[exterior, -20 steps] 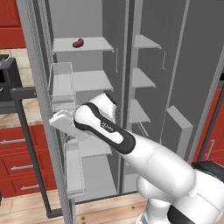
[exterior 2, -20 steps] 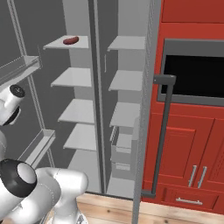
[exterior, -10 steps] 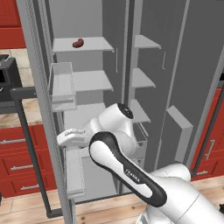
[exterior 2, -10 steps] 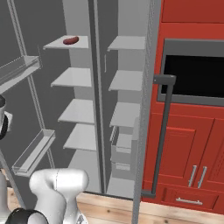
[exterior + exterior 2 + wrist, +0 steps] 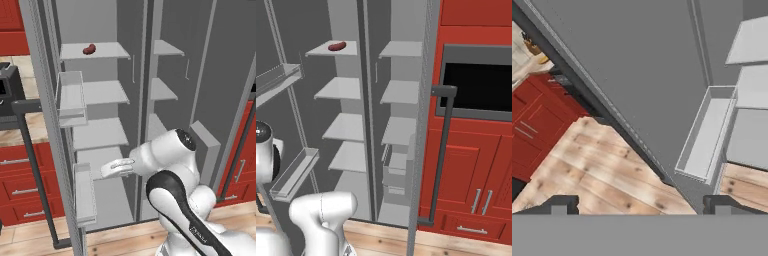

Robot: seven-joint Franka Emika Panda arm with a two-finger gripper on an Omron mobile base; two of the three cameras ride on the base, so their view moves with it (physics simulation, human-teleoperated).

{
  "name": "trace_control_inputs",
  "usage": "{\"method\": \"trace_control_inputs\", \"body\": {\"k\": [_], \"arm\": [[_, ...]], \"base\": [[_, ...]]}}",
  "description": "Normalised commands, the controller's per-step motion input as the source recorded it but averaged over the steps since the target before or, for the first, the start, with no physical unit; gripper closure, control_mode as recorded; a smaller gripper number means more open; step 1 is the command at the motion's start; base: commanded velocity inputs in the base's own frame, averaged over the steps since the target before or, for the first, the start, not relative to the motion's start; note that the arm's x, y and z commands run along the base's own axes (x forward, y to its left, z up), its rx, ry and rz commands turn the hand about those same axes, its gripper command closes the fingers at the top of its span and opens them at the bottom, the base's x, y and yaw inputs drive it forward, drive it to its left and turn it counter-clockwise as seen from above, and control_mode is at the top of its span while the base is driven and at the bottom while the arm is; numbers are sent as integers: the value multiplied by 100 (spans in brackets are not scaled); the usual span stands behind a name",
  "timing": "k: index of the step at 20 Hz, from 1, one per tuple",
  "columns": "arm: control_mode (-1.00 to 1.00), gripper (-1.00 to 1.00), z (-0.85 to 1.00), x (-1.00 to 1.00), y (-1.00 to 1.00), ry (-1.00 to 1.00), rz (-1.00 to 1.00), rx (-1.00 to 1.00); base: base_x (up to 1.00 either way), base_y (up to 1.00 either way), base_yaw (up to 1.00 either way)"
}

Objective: Move the hot dog bun to the plate on the dining table and place the condiment next to that plate. Then navigate to the fridge and take the sausage and place it on the plate as well.

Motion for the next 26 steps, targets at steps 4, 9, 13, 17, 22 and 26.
{"method": "trace_control_inputs", "body": {"k": [4, 9, 13, 17, 22, 26], "arm": [[-100, -100, 25, -4, -88, -5, -1, -14], [-100, -100, 25, -7, -82, -9, 0, -21], [-100, -100, 5, -44, -72, -15, -8, -20], [-100, -100, 0, -50, -64, -13, -14, -16], [-100, -100, 0, -39, -64, -7, -16, -9], [-100, -100, 0, -2, -19, 0, -16, 0]], "base": [[0, 0, 0], [0, 0, 0], [0, 0, 0], [0, 0, 0], [0, 0, 0], [0, 0, 0]]}}
